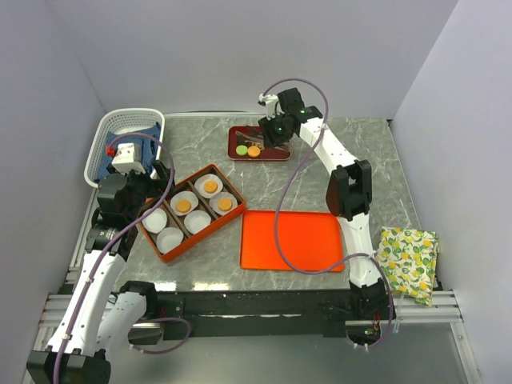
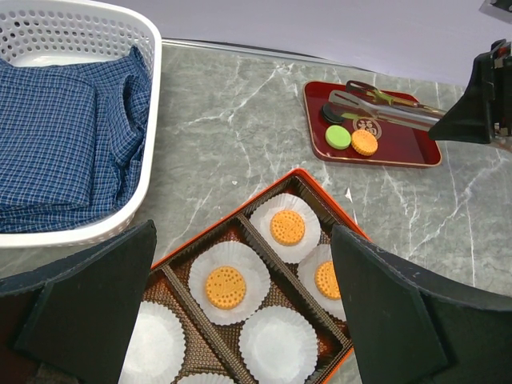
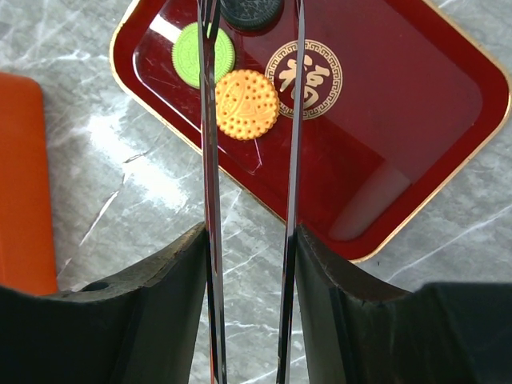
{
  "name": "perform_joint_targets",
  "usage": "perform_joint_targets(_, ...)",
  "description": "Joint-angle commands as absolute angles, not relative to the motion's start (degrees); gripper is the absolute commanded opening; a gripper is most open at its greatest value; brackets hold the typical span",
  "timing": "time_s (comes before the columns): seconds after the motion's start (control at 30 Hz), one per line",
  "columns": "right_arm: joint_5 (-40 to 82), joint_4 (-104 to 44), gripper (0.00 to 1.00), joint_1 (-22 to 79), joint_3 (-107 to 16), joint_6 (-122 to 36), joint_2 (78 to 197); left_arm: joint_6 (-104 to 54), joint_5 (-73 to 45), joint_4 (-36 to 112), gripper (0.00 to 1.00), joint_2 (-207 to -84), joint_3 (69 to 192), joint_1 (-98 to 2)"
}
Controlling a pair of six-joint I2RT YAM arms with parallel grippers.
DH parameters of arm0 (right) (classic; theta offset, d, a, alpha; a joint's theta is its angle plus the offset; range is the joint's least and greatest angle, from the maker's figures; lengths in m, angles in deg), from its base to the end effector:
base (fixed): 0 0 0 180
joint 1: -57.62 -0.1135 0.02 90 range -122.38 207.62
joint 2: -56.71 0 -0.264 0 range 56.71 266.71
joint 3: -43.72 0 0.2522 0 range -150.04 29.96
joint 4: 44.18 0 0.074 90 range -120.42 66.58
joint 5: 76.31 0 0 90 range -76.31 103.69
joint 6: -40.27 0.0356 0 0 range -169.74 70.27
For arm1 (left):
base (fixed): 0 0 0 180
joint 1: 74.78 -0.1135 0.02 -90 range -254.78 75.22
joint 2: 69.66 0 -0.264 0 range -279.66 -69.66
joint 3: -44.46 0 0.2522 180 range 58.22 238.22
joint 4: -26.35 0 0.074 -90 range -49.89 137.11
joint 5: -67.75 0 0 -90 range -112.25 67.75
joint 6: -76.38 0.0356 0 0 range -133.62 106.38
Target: Pack the cookies
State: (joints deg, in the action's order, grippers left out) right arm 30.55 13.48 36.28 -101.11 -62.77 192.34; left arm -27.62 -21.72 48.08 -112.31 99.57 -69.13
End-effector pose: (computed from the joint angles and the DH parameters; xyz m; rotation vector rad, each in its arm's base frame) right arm 0.4893 0.2022 0.2575 -0.8408 2.2599 0.4219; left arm 0.1793 -0.0181 0.3291 -0.1198 1.7355 -0.2602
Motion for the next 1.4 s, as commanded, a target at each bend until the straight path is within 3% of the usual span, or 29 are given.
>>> perform_joint_targets(0.0, 29.77, 11.33, 0.52, 35.83, -104.34, -62.39, 193.12, -26.37, -22.07, 46.18, 0.97, -112.46, 99.36, -69.24)
perform_joint_targets(0.93, 29.77, 11.42, 0.55, 34.95, -104.34, -62.39, 195.49, -26.28, -22.07, 46.09, 0.97, -113.08, 99.53, -69.24)
perform_joint_targets(1.13, 29.94, 11.59, 0.49, 34.95, -103.90, -62.39, 194.79, -26.28, -22.07, 46.09, 0.96, -113.08, 99.53, -69.24)
perform_joint_targets(1.37, 30.65, 11.07, 0.36, 34.95, -102.06, -62.39, 192.15, -26.28, -22.07, 46.18, 0.97, -112.99, 99.53, -69.24)
